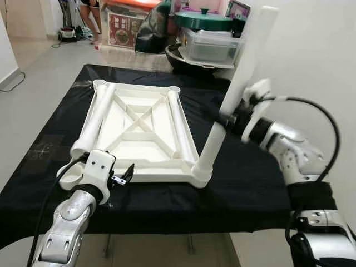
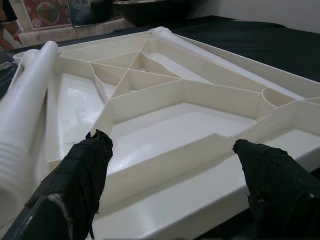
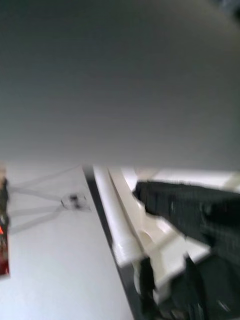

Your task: Building children table

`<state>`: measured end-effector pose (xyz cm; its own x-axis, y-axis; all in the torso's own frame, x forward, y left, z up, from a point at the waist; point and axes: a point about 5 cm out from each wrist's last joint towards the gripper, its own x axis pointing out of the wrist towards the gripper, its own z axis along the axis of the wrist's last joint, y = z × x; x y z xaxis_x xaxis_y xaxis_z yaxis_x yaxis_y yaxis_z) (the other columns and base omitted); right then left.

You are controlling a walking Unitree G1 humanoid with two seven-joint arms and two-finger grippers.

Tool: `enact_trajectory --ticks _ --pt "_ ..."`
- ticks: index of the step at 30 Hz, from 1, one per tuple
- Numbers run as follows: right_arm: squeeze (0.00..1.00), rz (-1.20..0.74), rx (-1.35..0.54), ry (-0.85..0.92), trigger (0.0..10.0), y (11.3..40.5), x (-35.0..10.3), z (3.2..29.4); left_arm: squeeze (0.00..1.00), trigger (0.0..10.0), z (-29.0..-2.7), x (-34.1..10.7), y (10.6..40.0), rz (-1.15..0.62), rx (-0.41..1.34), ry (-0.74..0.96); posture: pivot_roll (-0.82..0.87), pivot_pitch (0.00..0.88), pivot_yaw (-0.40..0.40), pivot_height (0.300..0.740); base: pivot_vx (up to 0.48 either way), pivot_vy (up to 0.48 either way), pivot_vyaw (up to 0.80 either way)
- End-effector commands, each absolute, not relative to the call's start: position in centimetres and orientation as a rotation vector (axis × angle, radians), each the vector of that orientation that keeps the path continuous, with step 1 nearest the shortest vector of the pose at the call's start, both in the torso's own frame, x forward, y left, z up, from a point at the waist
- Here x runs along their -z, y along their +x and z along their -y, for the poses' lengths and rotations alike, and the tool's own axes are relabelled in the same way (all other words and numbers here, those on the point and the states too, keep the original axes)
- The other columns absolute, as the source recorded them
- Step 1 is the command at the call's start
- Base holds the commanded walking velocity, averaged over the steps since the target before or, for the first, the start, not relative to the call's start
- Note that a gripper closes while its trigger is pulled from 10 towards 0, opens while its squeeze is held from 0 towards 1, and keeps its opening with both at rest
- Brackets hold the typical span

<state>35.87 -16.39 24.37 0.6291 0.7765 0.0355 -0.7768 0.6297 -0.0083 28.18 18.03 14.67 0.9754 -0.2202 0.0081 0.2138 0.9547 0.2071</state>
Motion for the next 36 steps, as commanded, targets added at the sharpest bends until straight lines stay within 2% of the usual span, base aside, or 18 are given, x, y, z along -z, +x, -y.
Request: enact_trajectory --ticks 1,7,11,13,17,18,20,21,22,23,24,25,27,28,29,30,31,36 --pt "0.00 -0.050 -0.939 -0.003 0.0 36.3 -22.6 15.4 0.00 10.0 -17.8 -14.1 28.3 0.009 0.226 0.192 0.13 0.000 -0.181 0.740 0.000 0.000 0.00" --pt "0.00 -0.166 -0.554 0.095 0.0 39.3 -20.6 15.6 0.00 10.0 -17.8 -14.0 28.2 0.006 0.223 0.190 0.14 0.000 -0.188 0.740 0.000 0.000 0.00" --pt "0.00 -0.224 -0.010 0.158 0.0 39.5 -18.2 18.3 0.00 10.0 -18.0 -14.0 28.1 0.008 0.219 0.189 0.14 0.000 -0.189 0.740 0.000 0.000 0.00" --pt "0.00 -0.233 0.102 0.209 0.0 39.1 -17.5 19.2 0.00 10.0 -18.0 -14.0 28.1 0.009 0.215 0.188 0.14 0.000 -0.191 0.740 0.000 0.000 0.00" --pt "0.00 -0.232 0.163 0.250 0.0 38.4 -16.7 19.1 0.00 10.0 -18.1 -14.0 28.0 0.011 0.213 0.188 0.14 0.000 -0.191 0.740 0.000 0.000 0.00" --pt "0.00 -0.235 0.108 0.238 0.3 37.0 -16.0 16.1 0.00 10.0 -18.1 -14.1 28.0 0.011 0.209 0.192 0.15 0.000 -0.183 0.740 0.000 0.000 0.00" --pt "0.00 -0.231 0.064 0.235 0.3 35.8 -15.9 14.0 0.00 10.0 -18.2 -14.1 28.0 0.011 0.206 0.195 0.15 0.000 -0.182 0.740 0.000 0.000 0.00" --pt "0.00 -0.174 -0.077 0.228 10.0 34.3 -17.0 10.6 0.00 10.0 -18.2 -14.1 27.9 0.010 0.206 0.200 0.14 0.000 -0.178 0.740 0.000 0.000 0.00" --pt "0.00 -0.174 -0.077 0.228 10.0 34.3 -17.0 10.6 0.00 10.0 -18.2 -14.1 27.9 0.010 0.206 0.200 0.14 0.000 -0.178 0.740 0.000 0.000 0.00" --pt "0.91 -0.135 -0.107 0.227 10.0 34.4 -17.8 10.4 0.00 10.0 -18.2 -14.1 27.9 0.009 0.207 0.200 0.14 0.000 -0.175 0.740 0.000 0.000 0.00" --pt "0.91 -0.111 -0.122 0.228 10.0 34.5 -18.3 10.4 0.00 10.0 -18.3 -14.1 27.9 0.008 0.207 0.199 0.14 0.000 -0.175 0.740 0.000 0.000 0.00" --pt "1.00 -0.077 -0.127 0.224 10.0 34.8 -19.2 10.9 0.00 10.0 -18.3 -14.1 27.9 0.008 0.209 0.199 0.13 0.000 -0.180 0.740 0.000 0.000 0.00" --pt "1.00 -0.053 -0.133 0.218 10.0 35.0 -19.9 11.3 0.00 10.0 -18.3 -14.1 27.9 0.008 0.210 0.198 0.13 0.000 -0.180 0.740 0.000 0.000 0.00" --pt "0.75 -0.010 -0.194 0.214 10.0 35.5 -21.2 11.9 0.00 10.0 -18.3 -14.1 28.0 0.009 0.209 0.195 0.13 0.000 -0.181 0.740 0.000 0.000 0.00" --pt "0.75 0.020 -0.234 0.213 10.0 35.8 -22.1 12.3 0.00 10.0 -18.3 -14.1 28.0 0.009 0.208 0.194 0.13 0.000 -0.181 0.740 0.000 0.000 0.00" --pt "0.00 0.043 -0.382 0.212 10.0 36.1 -23.1 12.8 0.00 10.0 -18.2 -14.1 28.1 0.010 0.207 0.191 0.13 0.000 -0.181 0.740 0.000 0.000 0.00" --pt "0.00 0.043 -0.382 0.212 10.0 36.1 -23.1 12.8 0.00 10.0 -18.2 -14.1 28.1 0.010 0.207 0.191 0.13 0.000 -0.181 0.740 0.000 0.000 0.00" --pt "0.00 -0.004 -0.868 0.041 10.0 35.2 -22.2 14.6 0.00 10.0 -18.0 -14.1 28.3 0.010 0.211 0.187 0.13 0.000 -0.184 0.740 0.000 0.000 0.00"
